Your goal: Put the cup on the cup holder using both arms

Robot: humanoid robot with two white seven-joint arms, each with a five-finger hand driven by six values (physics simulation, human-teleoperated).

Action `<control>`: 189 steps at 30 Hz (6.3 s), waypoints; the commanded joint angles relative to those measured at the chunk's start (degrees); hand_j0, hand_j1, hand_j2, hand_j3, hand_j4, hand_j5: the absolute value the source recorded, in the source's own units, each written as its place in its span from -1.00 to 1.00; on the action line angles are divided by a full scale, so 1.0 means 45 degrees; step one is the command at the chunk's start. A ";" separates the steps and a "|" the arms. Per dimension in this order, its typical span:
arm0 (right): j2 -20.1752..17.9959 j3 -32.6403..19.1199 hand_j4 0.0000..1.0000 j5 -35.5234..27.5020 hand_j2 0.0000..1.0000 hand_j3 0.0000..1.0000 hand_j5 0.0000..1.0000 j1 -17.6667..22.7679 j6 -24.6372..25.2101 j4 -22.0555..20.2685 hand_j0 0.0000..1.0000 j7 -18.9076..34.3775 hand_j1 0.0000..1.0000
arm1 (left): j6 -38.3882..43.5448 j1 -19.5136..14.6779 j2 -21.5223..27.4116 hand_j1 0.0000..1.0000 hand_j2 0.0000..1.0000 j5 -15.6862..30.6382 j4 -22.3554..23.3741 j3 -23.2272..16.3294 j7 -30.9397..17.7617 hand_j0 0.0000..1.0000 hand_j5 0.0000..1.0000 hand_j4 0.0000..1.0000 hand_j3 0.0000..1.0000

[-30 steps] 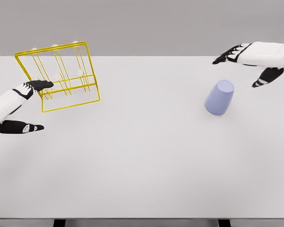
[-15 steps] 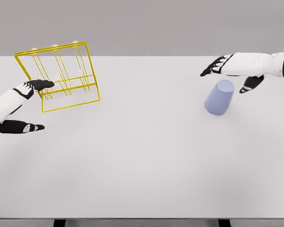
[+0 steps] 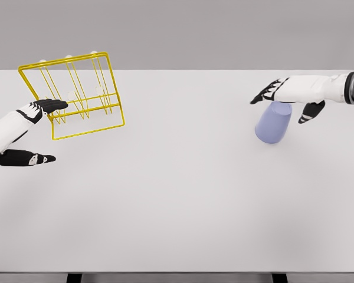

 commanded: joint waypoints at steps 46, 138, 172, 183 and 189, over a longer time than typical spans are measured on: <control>0.0827 0.0322 0.07 0.0026 0.07 0.07 0.07 0.0000 -0.0267 0.1366 0.07 -0.0005 0.07 | 0.0018 0.0117 -0.0005 1.00 1.00 0.0096 -0.0323 0.0176 0.0006 1.00 1.00 1.00 1.00; 0.4459 -1.1787 1.00 0.1413 1.00 1.00 1.00 0.8886 -0.0330 -0.4258 1.00 -0.0005 1.00 | 0.0018 -0.0234 0.1557 1.00 1.00 0.0076 -0.0577 0.0547 -0.1966 1.00 1.00 1.00 1.00; 0.5183 -1.1748 1.00 0.1628 1.00 1.00 1.00 0.8691 -0.0330 -0.4102 1.00 -0.0005 1.00 | 0.0018 -1.5760 0.0992 1.00 1.00 0.1834 -0.0636 -1.5329 -0.4158 1.00 1.00 1.00 1.00; 0.4949 -1.1572 1.00 0.1726 1.00 1.00 1.00 0.8379 -0.0330 -0.4005 1.00 -0.0005 1.00 | 0.0432 -1.6270 -0.0357 1.00 1.00 0.1405 0.0849 -1.6445 -0.4158 1.00 1.00 1.00 1.00; 0.4949 -1.1572 1.00 0.1745 1.00 1.00 1.00 0.8359 -0.0330 -0.4083 1.00 -0.0005 1.00 | 0.1116 -1.6387 -0.0376 0.97 0.97 0.0760 0.0829 -1.6640 -0.4158 0.97 0.97 0.97 0.97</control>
